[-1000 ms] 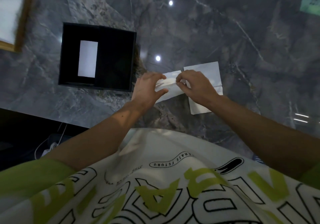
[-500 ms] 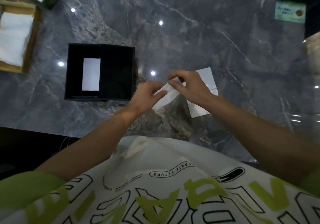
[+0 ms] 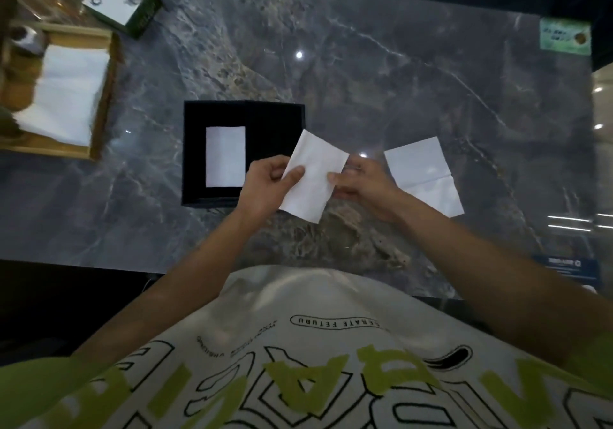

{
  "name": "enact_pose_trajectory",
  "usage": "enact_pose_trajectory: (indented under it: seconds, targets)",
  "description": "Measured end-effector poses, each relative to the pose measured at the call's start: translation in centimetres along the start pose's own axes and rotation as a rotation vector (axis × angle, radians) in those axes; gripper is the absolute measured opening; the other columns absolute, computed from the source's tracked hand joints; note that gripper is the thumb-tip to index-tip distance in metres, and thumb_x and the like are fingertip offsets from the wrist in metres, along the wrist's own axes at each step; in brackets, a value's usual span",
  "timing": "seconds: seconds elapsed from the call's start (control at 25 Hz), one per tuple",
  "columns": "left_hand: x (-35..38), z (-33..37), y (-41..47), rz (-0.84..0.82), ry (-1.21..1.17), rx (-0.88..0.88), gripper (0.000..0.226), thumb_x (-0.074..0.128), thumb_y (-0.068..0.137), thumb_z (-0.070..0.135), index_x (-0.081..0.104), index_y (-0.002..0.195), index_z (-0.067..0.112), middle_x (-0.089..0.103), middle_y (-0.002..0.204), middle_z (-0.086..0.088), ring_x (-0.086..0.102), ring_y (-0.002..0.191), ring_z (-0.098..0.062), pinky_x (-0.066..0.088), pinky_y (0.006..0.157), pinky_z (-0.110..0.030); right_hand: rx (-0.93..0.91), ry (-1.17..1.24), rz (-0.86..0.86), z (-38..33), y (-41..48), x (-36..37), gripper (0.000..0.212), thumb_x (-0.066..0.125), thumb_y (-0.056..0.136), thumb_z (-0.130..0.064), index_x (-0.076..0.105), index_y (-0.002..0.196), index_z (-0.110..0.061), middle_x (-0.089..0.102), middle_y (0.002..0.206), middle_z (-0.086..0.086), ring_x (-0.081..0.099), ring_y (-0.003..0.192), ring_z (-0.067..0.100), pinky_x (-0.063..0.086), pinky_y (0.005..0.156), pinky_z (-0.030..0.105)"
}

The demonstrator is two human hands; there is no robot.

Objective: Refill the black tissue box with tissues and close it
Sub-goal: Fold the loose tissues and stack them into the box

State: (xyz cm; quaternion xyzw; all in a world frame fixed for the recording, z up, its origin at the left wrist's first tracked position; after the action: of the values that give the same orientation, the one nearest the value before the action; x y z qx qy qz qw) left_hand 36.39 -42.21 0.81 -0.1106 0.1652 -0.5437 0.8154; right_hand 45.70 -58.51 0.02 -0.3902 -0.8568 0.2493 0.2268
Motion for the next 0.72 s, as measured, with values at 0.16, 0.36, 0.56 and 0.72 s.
enact_pose_trajectory:
  seconds: [0.16,0.36,0.56,0.72]
  targets:
    - [-4.9,-1.0,0.0,0.043,-0.089,-0.069,0.01,0.069,0.087,0.024,0.07,0.092,0.015,0.074,0.084,0.009,0.071,0.075,-0.004,0.053,0.061,-0.017,0.101,-0.027,0.037,0.9,1.0,4.6,0.023,0.071,0.087,-0.013,0.064,0.109,-0.011,0.073,0.107,0.011,0.072,0.095,0.028,0.06,0.08,0.038]
    - [-9.3,-2.2,-0.3,0.051,-0.135,-0.096,0.009,0.069,0.087,0.022,0.07,0.091,0.014,0.075,0.09,0.0,0.073,0.081,-0.013,0.058,0.067,-0.027,0.106,-0.124,0.101,1.0,1.9,8.9,0.01,0.07,0.088,-0.011,0.062,0.094,-0.012,0.073,0.085,0.005,0.072,0.073,0.018,0.059,0.062,0.028]
    - [-14.7,-4.4,0.2,0.089,-0.077,-0.168,0.012,0.065,0.088,0.015,0.067,0.098,0.008,0.072,0.098,-0.012,0.07,0.092,-0.027,0.057,0.084,-0.047,0.102,-0.234,0.195,0.5,3.8,13.2,0.01,0.067,0.09,-0.006,0.059,0.096,-0.006,0.07,0.088,0.01,0.07,0.07,0.018,0.062,0.068,0.034]
    - [-16.2,-3.8,1.3,0.103,0.105,-0.115,0.033,0.066,0.087,0.016,0.058,0.119,0.014,0.065,0.088,-0.001,0.064,0.082,-0.015,0.057,0.078,-0.034,0.079,-0.413,0.249,-0.3,5.8,14.7,0.011,0.067,0.089,-0.006,0.057,0.088,-0.012,0.068,0.083,0.011,0.068,0.066,0.016,0.06,0.061,0.03]
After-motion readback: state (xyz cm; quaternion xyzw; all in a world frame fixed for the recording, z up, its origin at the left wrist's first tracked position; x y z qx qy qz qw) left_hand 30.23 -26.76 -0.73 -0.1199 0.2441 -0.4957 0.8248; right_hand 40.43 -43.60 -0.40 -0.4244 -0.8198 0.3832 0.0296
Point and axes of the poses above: each hand's wrist, its own y-axis towards the middle knuckle, its own x-axis out of the palm, z = x × y, the point moved 5 cm from there along y, towards the middle knuckle
